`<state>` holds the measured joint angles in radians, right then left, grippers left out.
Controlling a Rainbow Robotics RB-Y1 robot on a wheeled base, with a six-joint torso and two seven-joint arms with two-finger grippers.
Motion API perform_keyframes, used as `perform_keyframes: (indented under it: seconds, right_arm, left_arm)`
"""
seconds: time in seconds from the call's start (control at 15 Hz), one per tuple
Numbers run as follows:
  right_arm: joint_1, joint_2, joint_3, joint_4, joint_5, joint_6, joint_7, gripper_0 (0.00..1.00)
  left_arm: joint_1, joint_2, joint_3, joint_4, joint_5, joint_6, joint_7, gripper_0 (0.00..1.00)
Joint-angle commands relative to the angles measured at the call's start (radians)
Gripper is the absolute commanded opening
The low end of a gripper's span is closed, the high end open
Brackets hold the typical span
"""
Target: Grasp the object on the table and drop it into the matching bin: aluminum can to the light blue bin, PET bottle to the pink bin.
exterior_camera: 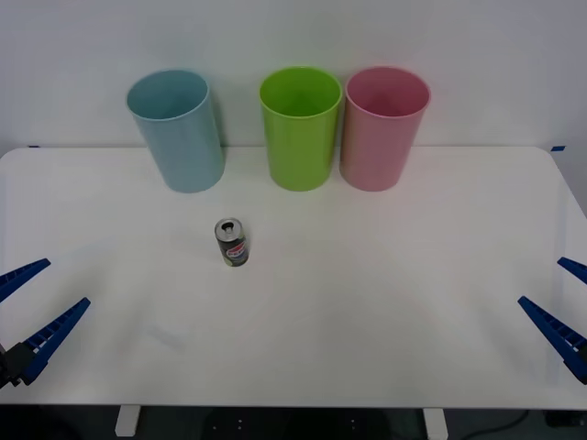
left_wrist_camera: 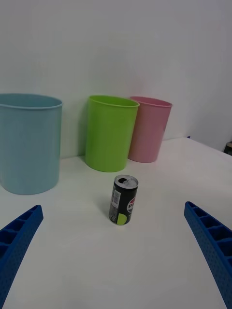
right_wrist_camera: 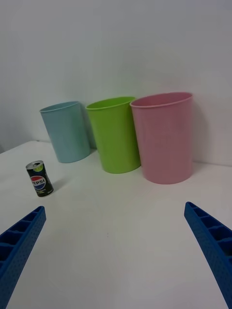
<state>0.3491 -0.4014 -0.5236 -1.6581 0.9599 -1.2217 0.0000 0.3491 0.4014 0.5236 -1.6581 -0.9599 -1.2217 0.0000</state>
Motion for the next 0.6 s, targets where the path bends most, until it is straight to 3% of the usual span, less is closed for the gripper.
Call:
perform_keyframes:
  seconds: [0.07,0.2,0.6]
  right_arm:
    - [0.000,0.000,0.000,0.000,0.000,0.000,0.000,1.00]
    - [0.000,0.000,0.000,0.000,0.000,0.000,0.000,1.00]
    - [0.000,0.000,0.000,0.000,0.000,0.000,0.000,1.00]
  left_arm:
    - [0.000,0.000,0.000,0.000,0.000,0.000,0.000,1.00]
    - [0.004,-0.030,0.004,0.014,0.001,0.001,0.000,1.00]
    - [0.031,-0.029,-0.005,0.017,0.010,0.024,-0.006,1.00]
